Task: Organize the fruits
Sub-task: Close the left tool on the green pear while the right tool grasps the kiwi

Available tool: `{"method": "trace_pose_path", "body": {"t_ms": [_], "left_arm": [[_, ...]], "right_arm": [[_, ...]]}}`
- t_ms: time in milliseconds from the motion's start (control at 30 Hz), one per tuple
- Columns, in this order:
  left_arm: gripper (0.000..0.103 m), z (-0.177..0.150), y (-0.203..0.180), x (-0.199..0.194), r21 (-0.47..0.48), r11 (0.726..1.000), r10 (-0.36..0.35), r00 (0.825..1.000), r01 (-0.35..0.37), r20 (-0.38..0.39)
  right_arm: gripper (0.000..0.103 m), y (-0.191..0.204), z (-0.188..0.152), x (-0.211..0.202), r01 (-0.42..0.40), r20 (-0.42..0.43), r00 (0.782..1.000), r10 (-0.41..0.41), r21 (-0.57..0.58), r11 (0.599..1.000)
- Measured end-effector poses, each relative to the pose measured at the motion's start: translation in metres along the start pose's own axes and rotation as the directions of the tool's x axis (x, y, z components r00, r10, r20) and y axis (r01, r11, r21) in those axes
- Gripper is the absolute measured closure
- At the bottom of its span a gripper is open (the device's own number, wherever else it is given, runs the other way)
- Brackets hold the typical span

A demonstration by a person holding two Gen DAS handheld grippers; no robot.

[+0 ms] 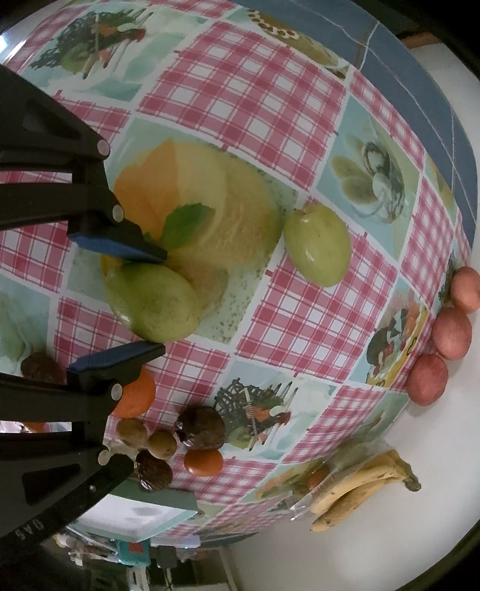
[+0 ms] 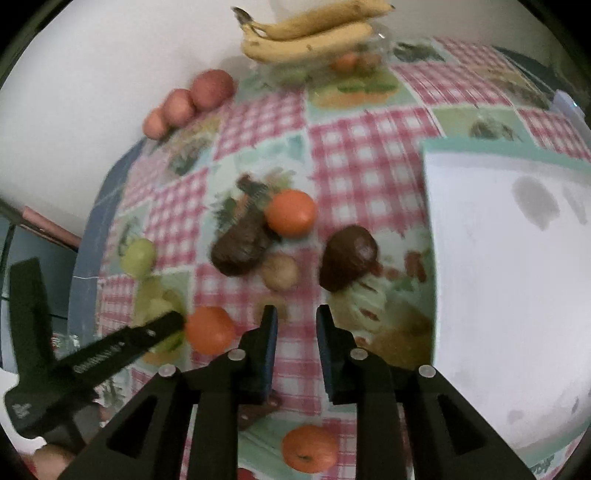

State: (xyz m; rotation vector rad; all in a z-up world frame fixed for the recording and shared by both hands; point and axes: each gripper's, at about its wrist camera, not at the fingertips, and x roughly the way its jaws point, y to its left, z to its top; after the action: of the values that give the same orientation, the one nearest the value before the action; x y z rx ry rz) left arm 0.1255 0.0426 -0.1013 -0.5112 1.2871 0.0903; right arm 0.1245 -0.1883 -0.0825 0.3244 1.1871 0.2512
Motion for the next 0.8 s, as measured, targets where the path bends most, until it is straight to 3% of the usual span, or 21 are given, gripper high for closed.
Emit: {"method": "trace_pose_path", "body": {"t_ms": [200,800], "left_arm": [[0.058,-0.001,0.002,-0.006,-0.001,0.999,0.032,0.999,-0.032,0.023],[0.058,-0.002,-0.001,-0.001,0.019,0.999,0.035,0.999,-0.035,0.011]], "right_arm": [[0.081,0.016,0.0,0.014,0.012,-0.026,1.0,-0.013,-0.049,0.999],[0.079,0.026,-0.002,0.026,0.103,-0.024,0.994,-0.107,-0.114,0.988]]}}
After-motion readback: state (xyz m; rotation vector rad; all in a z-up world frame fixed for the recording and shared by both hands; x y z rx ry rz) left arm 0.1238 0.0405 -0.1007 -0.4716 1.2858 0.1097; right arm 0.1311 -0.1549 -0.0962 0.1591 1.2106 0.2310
